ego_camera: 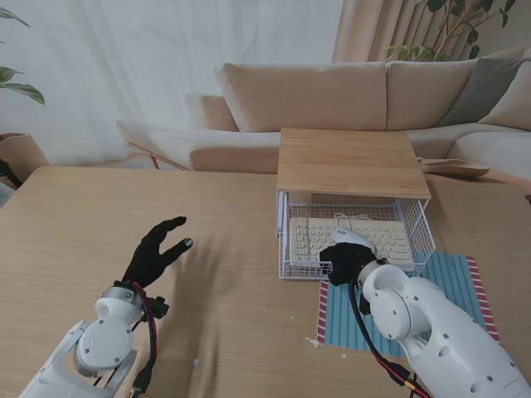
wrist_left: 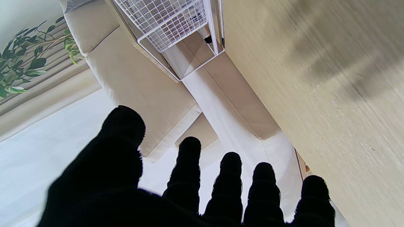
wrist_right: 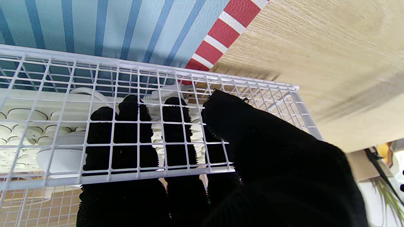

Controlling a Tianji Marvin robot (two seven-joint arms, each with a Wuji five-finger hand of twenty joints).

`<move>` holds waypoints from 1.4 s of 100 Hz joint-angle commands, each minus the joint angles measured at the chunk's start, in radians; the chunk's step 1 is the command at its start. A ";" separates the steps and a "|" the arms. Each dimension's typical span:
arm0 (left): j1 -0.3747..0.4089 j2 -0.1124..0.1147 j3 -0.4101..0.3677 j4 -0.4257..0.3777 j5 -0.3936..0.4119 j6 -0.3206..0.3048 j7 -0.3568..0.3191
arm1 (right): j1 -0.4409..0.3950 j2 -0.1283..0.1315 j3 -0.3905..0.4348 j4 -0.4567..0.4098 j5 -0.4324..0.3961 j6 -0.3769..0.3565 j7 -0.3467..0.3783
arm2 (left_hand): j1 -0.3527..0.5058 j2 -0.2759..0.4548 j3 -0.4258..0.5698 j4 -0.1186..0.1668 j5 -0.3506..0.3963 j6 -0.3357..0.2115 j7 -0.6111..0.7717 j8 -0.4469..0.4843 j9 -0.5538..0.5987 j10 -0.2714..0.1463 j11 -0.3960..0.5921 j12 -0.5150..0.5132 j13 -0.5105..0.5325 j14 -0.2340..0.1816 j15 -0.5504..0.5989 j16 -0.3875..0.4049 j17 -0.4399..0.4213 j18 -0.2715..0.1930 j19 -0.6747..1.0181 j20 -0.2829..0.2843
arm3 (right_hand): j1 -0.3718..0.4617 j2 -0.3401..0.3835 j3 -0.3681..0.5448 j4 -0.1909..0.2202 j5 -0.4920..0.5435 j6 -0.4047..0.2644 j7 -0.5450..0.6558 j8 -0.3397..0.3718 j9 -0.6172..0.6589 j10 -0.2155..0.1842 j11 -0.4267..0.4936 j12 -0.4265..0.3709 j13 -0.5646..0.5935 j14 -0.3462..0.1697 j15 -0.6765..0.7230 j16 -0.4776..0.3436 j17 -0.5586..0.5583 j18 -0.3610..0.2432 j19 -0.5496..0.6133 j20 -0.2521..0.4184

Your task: Unroll the mouse pad and set up the keyboard and mouse from the tabletop organizer

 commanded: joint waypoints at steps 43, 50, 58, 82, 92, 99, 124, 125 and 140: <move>0.004 -0.005 -0.001 -0.005 -0.002 0.004 -0.010 | -0.099 0.007 -0.004 -0.053 0.032 0.040 0.152 | -0.011 0.008 0.013 0.027 -0.004 -0.008 0.002 0.001 -0.022 -0.041 -0.001 -0.002 -0.038 -0.011 -0.017 0.016 -0.008 -0.005 -0.023 0.016 | 0.045 -0.010 0.028 -0.027 0.148 -0.070 0.170 0.068 0.167 0.051 0.141 0.088 0.372 -0.108 0.189 0.025 0.198 0.010 0.194 0.055; 0.004 -0.005 -0.001 -0.006 -0.002 0.004 -0.011 | -0.104 0.007 0.000 -0.065 0.044 0.051 0.158 | -0.011 0.008 0.012 0.027 -0.004 -0.008 0.002 0.001 -0.022 -0.041 -0.001 -0.002 -0.038 -0.011 -0.017 0.016 -0.008 -0.005 -0.023 0.016 | 0.046 -0.006 0.026 -0.026 0.145 -0.066 0.169 0.071 0.167 0.054 0.143 0.091 0.378 -0.108 0.192 0.027 0.209 0.014 0.199 0.057; 0.004 -0.005 -0.001 -0.006 -0.001 0.004 -0.011 | -0.112 0.007 0.006 -0.078 0.050 0.058 0.164 | -0.010 0.008 0.012 0.027 -0.003 -0.008 0.002 0.001 -0.022 -0.040 -0.001 -0.002 -0.037 -0.011 -0.017 0.016 -0.007 -0.005 -0.022 0.017 | 0.046 0.001 0.022 -0.025 0.140 -0.068 0.168 0.076 0.166 0.056 0.147 0.096 0.381 -0.107 0.197 0.029 0.217 0.020 0.203 0.060; 0.005 -0.005 -0.001 -0.007 -0.001 0.003 -0.010 | -0.123 -0.004 0.013 -0.069 0.049 0.043 0.091 | -0.010 0.008 0.012 0.027 -0.004 -0.008 0.002 0.001 -0.022 -0.039 -0.001 -0.002 -0.038 -0.010 -0.018 0.016 -0.007 -0.005 -0.022 0.016 | 0.045 0.019 0.006 -0.021 0.125 -0.091 0.155 0.086 0.145 0.036 0.144 0.097 0.344 -0.103 0.198 0.035 0.170 -0.003 0.197 0.067; 0.004 -0.005 -0.001 -0.006 -0.001 0.002 -0.009 | -0.130 -0.008 0.019 -0.065 0.038 0.018 0.053 | -0.011 0.009 0.012 0.027 -0.004 -0.008 0.001 0.001 -0.022 -0.040 -0.001 -0.002 -0.038 -0.011 -0.018 0.016 -0.007 -0.006 -0.022 0.016 | 0.023 0.009 -0.006 -0.017 0.063 -0.074 0.109 0.051 0.081 0.015 0.123 0.082 0.270 -0.099 0.160 0.023 0.095 -0.029 0.162 0.062; 0.004 -0.005 -0.001 -0.006 -0.001 0.003 -0.009 | -0.139 -0.009 0.033 -0.069 0.030 -0.010 0.043 | -0.011 0.008 0.012 0.027 -0.003 -0.007 0.001 0.001 -0.022 -0.040 -0.002 -0.003 -0.038 -0.011 -0.018 0.016 -0.008 -0.005 -0.023 0.016 | -0.010 -0.002 -0.013 -0.016 -0.013 -0.059 0.076 0.033 -0.005 0.003 0.108 0.073 0.189 -0.098 0.124 0.011 0.028 -0.045 0.135 0.058; 0.004 -0.005 -0.001 -0.006 -0.001 0.002 -0.011 | -0.178 -0.016 0.099 -0.106 0.013 -0.103 -0.010 | -0.011 0.007 0.012 0.027 -0.004 -0.008 0.001 0.001 -0.022 -0.039 -0.001 -0.002 -0.038 -0.011 -0.018 0.016 -0.008 -0.005 -0.022 0.017 | -0.163 0.033 0.029 0.097 -0.094 -0.024 -0.192 0.201 -0.248 -0.034 0.113 0.058 -0.044 -0.102 0.026 -0.030 -0.155 -0.083 0.066 0.071; 0.004 -0.005 -0.001 -0.006 -0.001 0.001 -0.010 | -0.180 -0.016 0.102 -0.109 0.013 -0.106 -0.011 | -0.011 0.007 0.012 0.027 -0.004 -0.008 0.001 0.001 -0.021 -0.039 -0.001 -0.002 -0.038 -0.010 -0.018 0.016 -0.007 -0.005 -0.022 0.017 | -0.167 0.033 0.029 0.100 -0.098 -0.024 -0.196 0.204 -0.256 -0.034 0.111 0.058 -0.052 -0.103 0.022 -0.031 -0.162 -0.084 0.063 0.071; 0.004 -0.005 -0.001 -0.006 -0.002 0.002 -0.009 | -0.208 -0.018 0.144 -0.157 0.000 -0.146 -0.022 | -0.012 0.008 0.012 0.027 -0.005 -0.009 0.001 0.001 -0.022 -0.040 -0.001 -0.002 -0.038 -0.011 -0.018 0.016 -0.008 -0.006 -0.022 0.017 | -0.197 0.036 0.009 0.102 -0.168 -0.030 -0.225 0.208 -0.350 -0.044 0.091 0.052 -0.147 -0.106 -0.014 -0.039 -0.237 -0.104 0.033 0.065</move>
